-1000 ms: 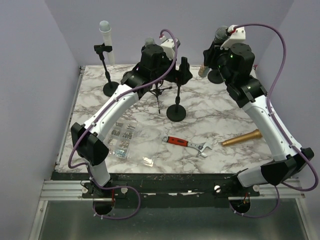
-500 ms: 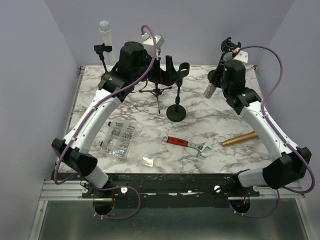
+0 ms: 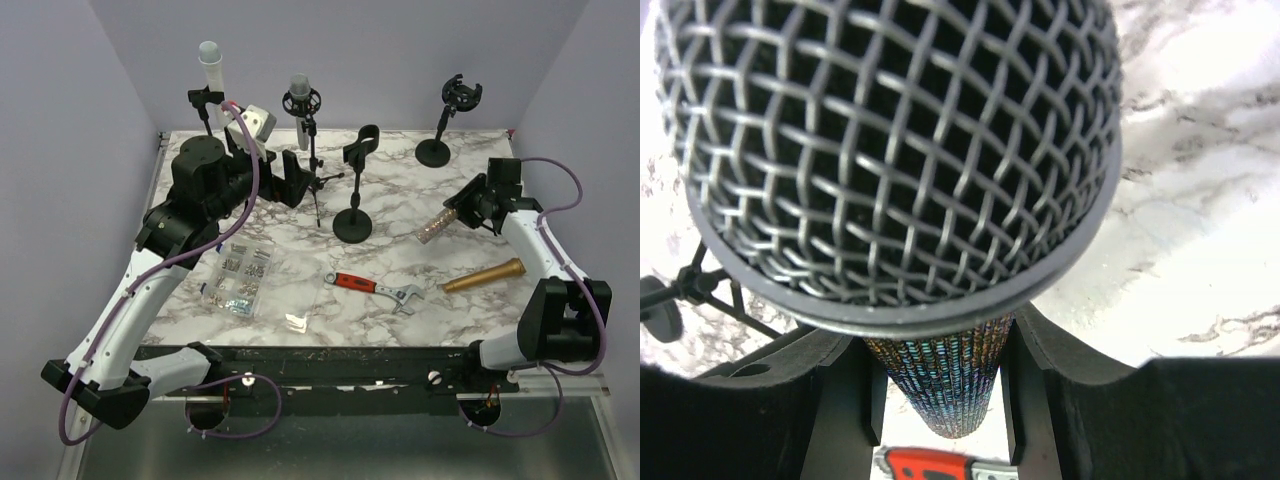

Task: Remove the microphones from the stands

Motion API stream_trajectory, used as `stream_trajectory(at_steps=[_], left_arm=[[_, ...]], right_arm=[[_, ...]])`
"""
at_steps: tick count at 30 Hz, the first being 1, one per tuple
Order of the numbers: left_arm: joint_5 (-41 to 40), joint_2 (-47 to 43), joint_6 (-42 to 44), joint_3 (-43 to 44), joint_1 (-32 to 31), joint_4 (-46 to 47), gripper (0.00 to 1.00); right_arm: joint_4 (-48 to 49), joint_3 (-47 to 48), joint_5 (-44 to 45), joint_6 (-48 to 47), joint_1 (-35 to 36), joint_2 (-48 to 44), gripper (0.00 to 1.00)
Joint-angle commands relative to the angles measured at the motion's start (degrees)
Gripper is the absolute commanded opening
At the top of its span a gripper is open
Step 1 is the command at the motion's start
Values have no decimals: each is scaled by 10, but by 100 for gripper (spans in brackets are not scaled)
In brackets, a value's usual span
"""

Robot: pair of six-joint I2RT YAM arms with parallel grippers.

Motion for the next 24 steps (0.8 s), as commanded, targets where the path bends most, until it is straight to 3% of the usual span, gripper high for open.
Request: stream_trajectory(at_steps=[1, 8, 24], left_arm=[[-24, -23, 6, -33, -1, 55, 99], [-49, -35, 12, -54, -15, 69, 99], [-73, -33, 34, -70, -31, 78, 98]], right_arm=[[-40, -6, -48, 79, -42, 25, 1], [-92, -11, -30, 97, -96, 65, 1], [-82, -73, 2, 124, -146, 84, 2]])
